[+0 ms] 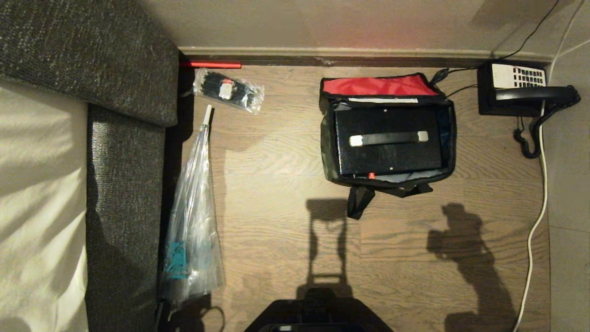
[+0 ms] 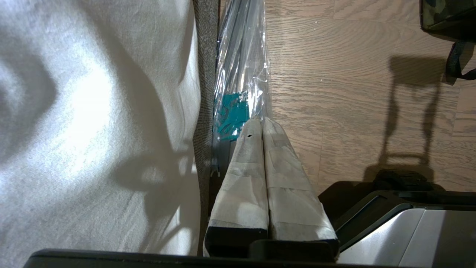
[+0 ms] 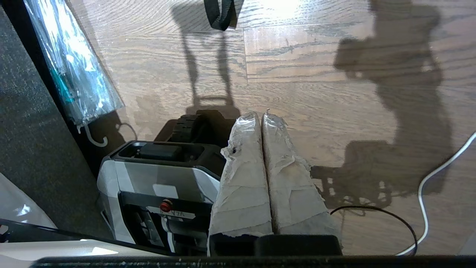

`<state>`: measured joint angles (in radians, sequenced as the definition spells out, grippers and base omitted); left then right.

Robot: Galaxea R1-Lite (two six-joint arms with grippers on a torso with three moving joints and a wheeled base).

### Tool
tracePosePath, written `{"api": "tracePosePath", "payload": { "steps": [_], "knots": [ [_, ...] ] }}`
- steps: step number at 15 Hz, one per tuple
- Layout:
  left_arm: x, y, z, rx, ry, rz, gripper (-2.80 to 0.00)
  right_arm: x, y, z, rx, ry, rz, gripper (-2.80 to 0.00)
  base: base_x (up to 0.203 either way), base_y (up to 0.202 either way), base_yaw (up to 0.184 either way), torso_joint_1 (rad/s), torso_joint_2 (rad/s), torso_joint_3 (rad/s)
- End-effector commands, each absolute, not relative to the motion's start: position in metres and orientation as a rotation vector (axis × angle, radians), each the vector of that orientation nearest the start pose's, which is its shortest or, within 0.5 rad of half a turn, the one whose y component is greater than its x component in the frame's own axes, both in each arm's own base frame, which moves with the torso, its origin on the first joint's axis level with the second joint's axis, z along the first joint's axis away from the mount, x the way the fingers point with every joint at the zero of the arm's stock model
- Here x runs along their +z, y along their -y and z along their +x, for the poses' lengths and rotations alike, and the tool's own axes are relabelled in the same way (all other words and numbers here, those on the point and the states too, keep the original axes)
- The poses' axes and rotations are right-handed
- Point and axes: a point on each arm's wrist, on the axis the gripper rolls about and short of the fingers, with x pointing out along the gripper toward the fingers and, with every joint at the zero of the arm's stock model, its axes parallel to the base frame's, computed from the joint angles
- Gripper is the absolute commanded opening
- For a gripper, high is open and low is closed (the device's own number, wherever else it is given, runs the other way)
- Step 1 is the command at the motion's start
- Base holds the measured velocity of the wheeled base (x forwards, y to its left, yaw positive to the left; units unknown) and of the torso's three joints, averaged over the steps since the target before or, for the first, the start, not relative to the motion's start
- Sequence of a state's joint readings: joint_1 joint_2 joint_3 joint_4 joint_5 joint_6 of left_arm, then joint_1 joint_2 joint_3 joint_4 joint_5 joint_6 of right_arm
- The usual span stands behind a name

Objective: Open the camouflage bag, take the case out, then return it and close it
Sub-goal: Grip the handle

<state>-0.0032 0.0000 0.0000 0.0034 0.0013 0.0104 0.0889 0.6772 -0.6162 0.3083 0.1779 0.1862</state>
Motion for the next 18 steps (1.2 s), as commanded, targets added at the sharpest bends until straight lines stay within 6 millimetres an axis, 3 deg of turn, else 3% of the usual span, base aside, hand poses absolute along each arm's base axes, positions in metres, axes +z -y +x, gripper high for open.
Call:
{"api": "tracePosePath", "payload": {
  "steps": [1, 18],
  "knots": [
    [0.0746, -0.0001, -0.0227, -0.002, -0.006, 0.008, -2.8, 0.2163, -0.0076, 0.0404, 0.23, -0.394, 0.201, -2.8, 0.0, 0.0, 0.0, 0.0, 0.0, 0.0],
    [0.0749, -0.0001, -0.0228, -0.002, -0.006, 0.006, -2.8, 0.2165, -0.0076, 0.0403, 0.23, -0.394, 0.201, -2.8, 0.0, 0.0, 0.0, 0.0, 0.0, -0.014]
  ]
}}
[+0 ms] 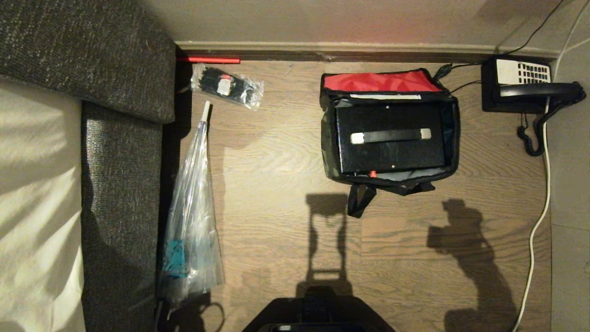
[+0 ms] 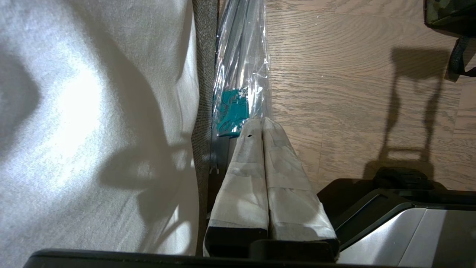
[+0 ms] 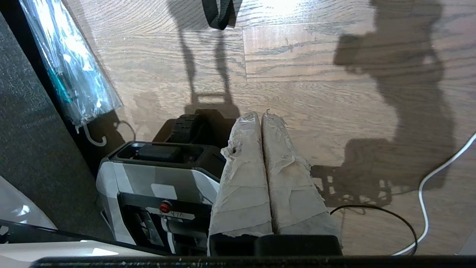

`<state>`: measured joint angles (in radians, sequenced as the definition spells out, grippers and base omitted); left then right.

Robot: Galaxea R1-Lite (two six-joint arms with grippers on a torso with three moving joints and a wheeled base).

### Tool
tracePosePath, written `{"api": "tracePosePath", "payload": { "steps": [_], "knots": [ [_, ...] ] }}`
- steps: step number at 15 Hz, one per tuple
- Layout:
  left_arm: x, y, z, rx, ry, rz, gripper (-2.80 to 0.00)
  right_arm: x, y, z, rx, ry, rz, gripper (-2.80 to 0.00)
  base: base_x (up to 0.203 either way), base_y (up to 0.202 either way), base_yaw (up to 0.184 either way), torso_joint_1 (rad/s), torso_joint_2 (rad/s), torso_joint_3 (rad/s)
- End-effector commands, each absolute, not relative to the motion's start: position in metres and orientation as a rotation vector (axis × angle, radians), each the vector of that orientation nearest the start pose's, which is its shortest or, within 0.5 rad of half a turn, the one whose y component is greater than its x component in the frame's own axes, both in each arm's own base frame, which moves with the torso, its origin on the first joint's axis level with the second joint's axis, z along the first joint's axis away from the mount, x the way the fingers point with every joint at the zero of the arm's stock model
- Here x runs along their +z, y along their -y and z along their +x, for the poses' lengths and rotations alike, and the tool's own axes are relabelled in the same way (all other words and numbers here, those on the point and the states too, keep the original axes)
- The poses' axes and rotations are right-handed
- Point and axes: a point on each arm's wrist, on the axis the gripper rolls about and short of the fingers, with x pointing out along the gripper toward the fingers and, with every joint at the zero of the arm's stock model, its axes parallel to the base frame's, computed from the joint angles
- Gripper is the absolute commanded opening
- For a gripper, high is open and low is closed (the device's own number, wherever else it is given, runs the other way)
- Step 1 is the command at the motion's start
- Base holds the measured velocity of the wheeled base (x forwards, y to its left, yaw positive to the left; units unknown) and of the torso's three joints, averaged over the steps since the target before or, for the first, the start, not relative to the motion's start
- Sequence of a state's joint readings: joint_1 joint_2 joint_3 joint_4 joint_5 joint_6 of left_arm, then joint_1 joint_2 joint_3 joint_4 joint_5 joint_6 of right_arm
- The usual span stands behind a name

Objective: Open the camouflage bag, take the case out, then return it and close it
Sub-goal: Grip the handle

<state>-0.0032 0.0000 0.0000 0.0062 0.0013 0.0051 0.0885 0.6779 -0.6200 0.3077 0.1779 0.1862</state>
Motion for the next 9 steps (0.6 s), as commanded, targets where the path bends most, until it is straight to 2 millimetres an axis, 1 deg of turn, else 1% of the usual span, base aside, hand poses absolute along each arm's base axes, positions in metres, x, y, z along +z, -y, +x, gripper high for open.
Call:
{"api": "tracePosePath", "payload": {
  "steps": [1, 4, 5, 8, 9],
  "knots": [
    [0.0749, -0.0001, -0.0228, -0.002, -0.006, 0.006, -2.8, 0.2167, -0.0077, 0.0403, 0.232, -0.393, 0.201, -2.8, 0.0, 0.0, 0.0, 0.0, 0.0, 0.0],
    [0.0747, -0.0001, -0.0228, -0.002, -0.008, 0.006, -2.8, 0.2162, -0.0076, 0.0404, 0.23, -0.394, 0.201, -2.8, 0.0, 0.0, 0.0, 0.0, 0.0, 0.0],
    [0.0747, -0.0001, -0.0228, -0.002, -0.008, 0.007, -2.8, 0.2167, -0.0076, 0.0403, 0.23, -0.393, 0.201, -2.8, -0.053, 0.0, 0.0, 0.002, 0.01, 0.002],
    [0.0746, -0.0001, -0.0227, -0.002, -0.006, 0.009, -2.8, 0.2167, -0.0076, 0.0403, 0.23, -0.393, 0.201, -2.8, -0.154, 0.0, 0.0, 0.002, 0.0, 0.003],
    [0.0749, -0.0001, -0.0228, -0.002, -0.004, 0.008, -2.8, 0.2167, -0.0076, 0.0403, 0.23, -0.393, 0.201, -2.8, 0.0, 0.0, 0.0, 0.0, 0.0, 0.0]
  ]
}}
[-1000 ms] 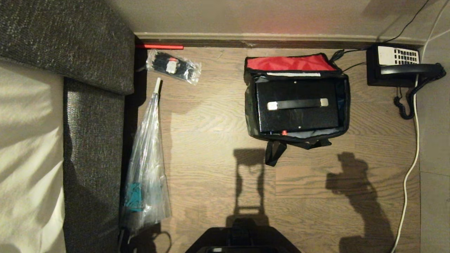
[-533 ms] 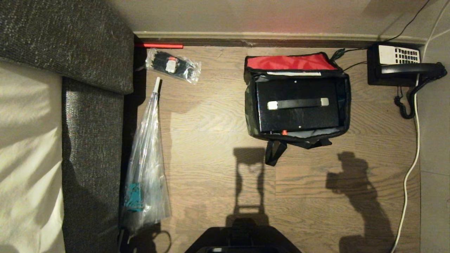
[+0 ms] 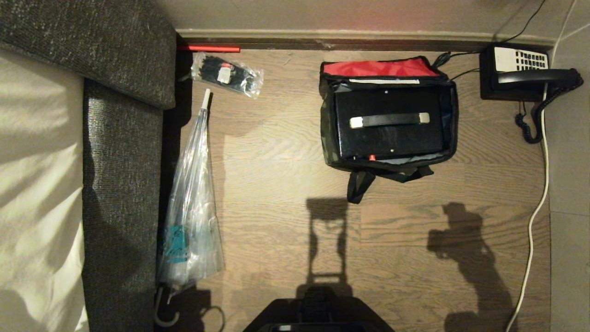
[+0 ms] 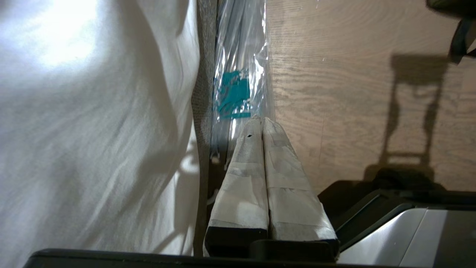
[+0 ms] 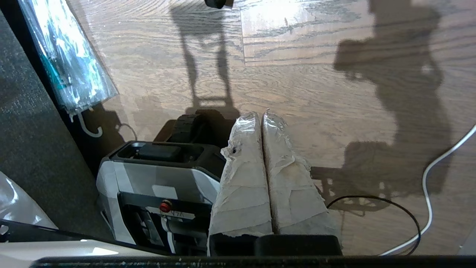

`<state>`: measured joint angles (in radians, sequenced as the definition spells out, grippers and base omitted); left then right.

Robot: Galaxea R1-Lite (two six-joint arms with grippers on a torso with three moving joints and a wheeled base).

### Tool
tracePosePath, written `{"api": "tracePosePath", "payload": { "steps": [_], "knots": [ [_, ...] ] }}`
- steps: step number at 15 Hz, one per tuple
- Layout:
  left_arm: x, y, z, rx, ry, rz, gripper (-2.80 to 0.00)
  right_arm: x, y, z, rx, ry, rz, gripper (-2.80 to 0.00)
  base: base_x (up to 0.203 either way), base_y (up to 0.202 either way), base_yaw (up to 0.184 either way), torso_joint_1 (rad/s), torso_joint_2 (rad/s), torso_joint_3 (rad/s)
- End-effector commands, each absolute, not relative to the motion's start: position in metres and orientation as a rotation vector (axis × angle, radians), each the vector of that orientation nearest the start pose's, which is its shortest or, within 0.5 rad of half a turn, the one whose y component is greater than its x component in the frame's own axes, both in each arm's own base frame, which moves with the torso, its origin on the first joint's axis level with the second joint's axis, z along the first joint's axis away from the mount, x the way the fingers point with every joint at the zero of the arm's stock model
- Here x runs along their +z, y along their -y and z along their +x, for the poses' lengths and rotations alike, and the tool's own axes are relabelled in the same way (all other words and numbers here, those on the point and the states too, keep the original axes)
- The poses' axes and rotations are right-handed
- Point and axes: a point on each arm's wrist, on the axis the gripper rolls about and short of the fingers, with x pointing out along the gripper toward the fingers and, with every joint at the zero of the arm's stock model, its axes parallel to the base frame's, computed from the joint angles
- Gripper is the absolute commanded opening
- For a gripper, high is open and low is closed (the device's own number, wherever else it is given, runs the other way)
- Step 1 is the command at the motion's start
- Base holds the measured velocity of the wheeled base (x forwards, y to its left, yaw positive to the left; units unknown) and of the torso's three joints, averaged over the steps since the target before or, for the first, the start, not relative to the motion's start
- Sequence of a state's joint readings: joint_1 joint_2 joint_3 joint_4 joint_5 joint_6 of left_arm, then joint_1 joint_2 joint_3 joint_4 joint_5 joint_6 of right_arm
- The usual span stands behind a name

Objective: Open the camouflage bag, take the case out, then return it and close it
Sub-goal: Grip the handle

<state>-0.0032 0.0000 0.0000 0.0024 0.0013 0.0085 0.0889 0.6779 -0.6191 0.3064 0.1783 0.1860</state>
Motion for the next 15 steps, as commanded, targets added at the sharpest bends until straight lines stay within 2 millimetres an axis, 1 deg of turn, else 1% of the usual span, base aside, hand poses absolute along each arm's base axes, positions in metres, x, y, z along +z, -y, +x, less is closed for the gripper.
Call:
{"api": "tracePosePath", "payload": {
  "steps": [1, 5, 7, 9, 11, 12, 13, 15],
  "knots": [
    [0.075, 0.0, -0.023, -0.001, -0.006, 0.005, -2.8, 0.217, -0.008, 0.04, 0.23, -0.393, 0.201, -2.8, 0.0, 0.0, 0.0, 0.0, 0.0, 0.0],
    [0.075, 0.0, -0.023, -0.001, -0.004, 0.007, -2.8, 0.217, -0.008, 0.04, 0.228, -0.392, 0.191, -2.8, 0.0, 0.0, 0.0, 0.0, 0.0, 0.0],
    [0.075, 0.0, -0.023, -0.001, -0.005, 0.006, -2.8, 0.214, -0.008, 0.041, 0.242, -0.398, 0.112, -2.8, 0.0, 0.0, 0.0, 0.0, 0.0, 0.0],
    [0.075, 0.0, -0.023, -0.002, -0.003, 0.006, -2.8, 0.21, -0.008, 0.05, 0.253, -0.436, 0.008, -2.8, 0.0, 0.0, 0.0, 0.0, 0.0, 0.0],
    [0.075, 0.0, -0.023, 0.0, -0.003, 0.006, -2.8, 0.205, -0.01, 0.067, 0.227, -0.496, -0.126, -2.8, 0.0, 0.0, 0.0, 0.0, 0.0, 0.0],
    [0.075, 0.0, -0.023, 0.0, -0.004, 0.006, -2.8, 0.202, -0.013, 0.079, 0.211, -0.53, -0.184, -2.8, 0.0, 0.0, 0.0, 0.0, 0.0, 0.0],
    [0.075, 0.0, -0.023, -0.001, -0.004, 0.006, -2.8, 0.202, -0.016, 0.095, 0.189, -0.543, -0.227, -2.8, 0.0, 0.0, 0.0, 0.0, 0.0, 0.0],
    [0.075, 0.0, -0.023, -0.002, -0.005, 0.006, -2.8, 0.199, -0.026, 0.13, 0.198, -0.53, -0.334, -2.8, 0.0, 0.0, 0.0, 0.0, 0.0, 0.0]
  ]
}}
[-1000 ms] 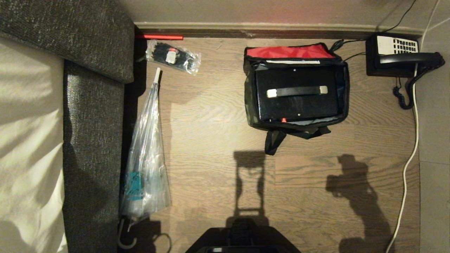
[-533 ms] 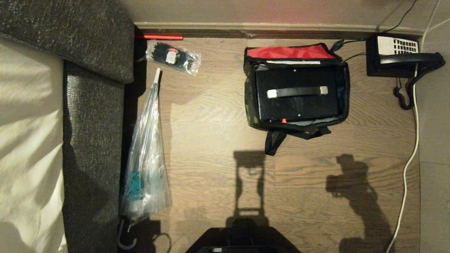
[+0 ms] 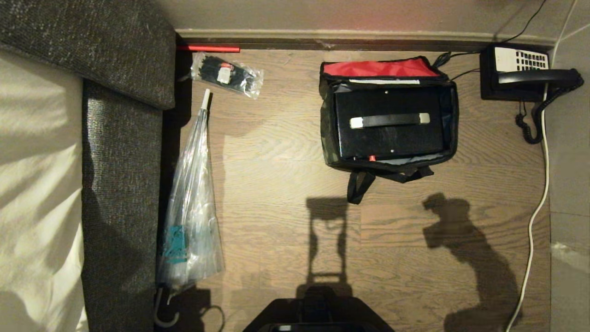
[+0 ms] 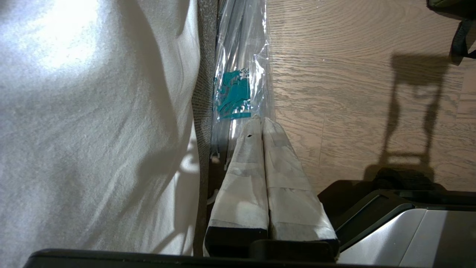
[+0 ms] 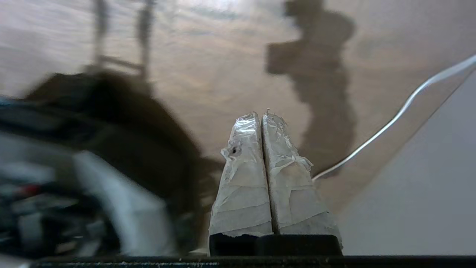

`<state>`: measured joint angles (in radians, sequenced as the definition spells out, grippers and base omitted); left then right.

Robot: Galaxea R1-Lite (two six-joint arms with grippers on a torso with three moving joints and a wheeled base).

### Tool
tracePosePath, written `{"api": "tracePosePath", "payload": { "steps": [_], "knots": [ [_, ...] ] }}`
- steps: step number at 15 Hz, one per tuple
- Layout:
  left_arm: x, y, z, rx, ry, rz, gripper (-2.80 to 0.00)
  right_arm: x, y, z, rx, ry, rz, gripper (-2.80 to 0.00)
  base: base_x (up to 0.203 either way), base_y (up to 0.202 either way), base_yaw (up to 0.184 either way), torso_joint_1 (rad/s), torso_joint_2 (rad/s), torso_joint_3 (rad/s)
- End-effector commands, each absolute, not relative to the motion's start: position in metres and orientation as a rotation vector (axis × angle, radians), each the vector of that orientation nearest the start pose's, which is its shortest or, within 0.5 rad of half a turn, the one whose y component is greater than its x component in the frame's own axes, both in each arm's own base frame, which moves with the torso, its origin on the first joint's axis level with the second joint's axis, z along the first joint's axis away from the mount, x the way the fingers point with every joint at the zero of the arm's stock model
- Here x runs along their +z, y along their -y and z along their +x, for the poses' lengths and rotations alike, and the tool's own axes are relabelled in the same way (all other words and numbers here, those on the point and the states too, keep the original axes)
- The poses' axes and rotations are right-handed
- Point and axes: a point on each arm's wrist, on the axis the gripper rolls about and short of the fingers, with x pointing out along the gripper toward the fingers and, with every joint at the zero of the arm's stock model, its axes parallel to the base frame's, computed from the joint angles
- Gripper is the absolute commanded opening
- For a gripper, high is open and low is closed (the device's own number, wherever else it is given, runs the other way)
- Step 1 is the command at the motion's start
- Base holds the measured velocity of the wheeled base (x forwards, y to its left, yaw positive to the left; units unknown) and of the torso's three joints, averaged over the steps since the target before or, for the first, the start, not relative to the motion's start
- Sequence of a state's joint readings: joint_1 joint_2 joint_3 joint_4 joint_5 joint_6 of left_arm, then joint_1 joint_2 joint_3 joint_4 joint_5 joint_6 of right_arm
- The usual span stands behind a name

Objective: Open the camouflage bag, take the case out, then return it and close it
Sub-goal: Grip the handle

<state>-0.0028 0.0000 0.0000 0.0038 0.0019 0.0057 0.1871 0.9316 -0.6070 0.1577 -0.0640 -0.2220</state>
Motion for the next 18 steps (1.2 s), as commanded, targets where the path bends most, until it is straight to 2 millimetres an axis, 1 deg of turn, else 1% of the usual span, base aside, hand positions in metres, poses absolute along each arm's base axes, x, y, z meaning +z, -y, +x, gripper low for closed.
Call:
{"api": "tracePosePath", "payload": {
  "steps": [1, 2, 4, 6, 7, 9, 11, 13, 15, 18],
  "knots": [
    [0.075, 0.0, -0.023, 0.0, -0.003, 0.006, -2.8, 0.196, -0.033, 0.149, 0.208, -0.515, -0.402, -2.8, 0.0, 0.0, 0.0, 0.0, 0.0, 0.0],
    [0.075, 0.0, -0.023, 0.0, -0.005, 0.006, -2.8, 0.191, -0.042, 0.165, 0.232, -0.502, -0.457, -2.8, 0.0, 0.0, 0.0, 0.0, 0.0, 0.0],
    [0.075, 0.0, -0.023, 0.0, -0.003, 0.006, -2.8, 0.183, -0.062, 0.188, 0.295, -0.494, -0.535, -2.8, 0.0, 0.0, 0.0, 0.0, 0.0, 0.0],
    [0.075, 0.0, -0.023, 0.0, -0.004, 0.006, -2.8, 0.184, -0.074, 0.207, 0.33, -0.486, -0.606, -2.8, 0.0, 0.0, 0.0, 0.0, 0.0, 0.0],
    [0.075, 0.0, -0.023, -0.001, -0.003, 0.008, -2.8, 0.189, -0.078, 0.215, 0.341, -0.475, -0.648, -2.8, 0.0, 0.0, 0.0, 0.0, 0.0, 0.0],
    [0.075, 0.0, -0.023, 0.0, -0.003, 0.007, -2.8, 0.194, -0.084, 0.228, 0.34, -0.432, -0.733, -2.8, 0.0, 0.0, 0.0, 0.0, 0.0, 0.0],
    [0.075, 0.0, -0.023, -0.001, -0.005, 0.006, -2.8, 0.2, -0.093, 0.239, 0.283, -0.343, -0.747, -2.8, 0.0, 0.0, 0.0, 0.0, 0.0, 0.0],
    [0.075, 0.0, -0.023, 0.0, -0.004, 0.006, -2.8, 0.206, -0.098, 0.245, 0.259, -0.269, -0.771, -2.8, 0.0, 0.0, 0.0, 0.0, 0.0, 0.0],
    [0.075, 0.0, -0.023, 0.0, -0.004, 0.006, -2.8, 0.21, -0.101, 0.253, 0.265, -0.209, -0.936, -2.8, 0.0, 0.0, 0.0, 0.0, 0.0, 0.0],
    [0.075, 0.0, -0.023, 0.0, -0.003, 0.006, -2.8, 0.218, -0.106, 0.267, 0.208, -0.033, -1.172, -2.8, 0.0, 0.0, 0.0, 0.0, 0.0, 0.0]
  ]
}}
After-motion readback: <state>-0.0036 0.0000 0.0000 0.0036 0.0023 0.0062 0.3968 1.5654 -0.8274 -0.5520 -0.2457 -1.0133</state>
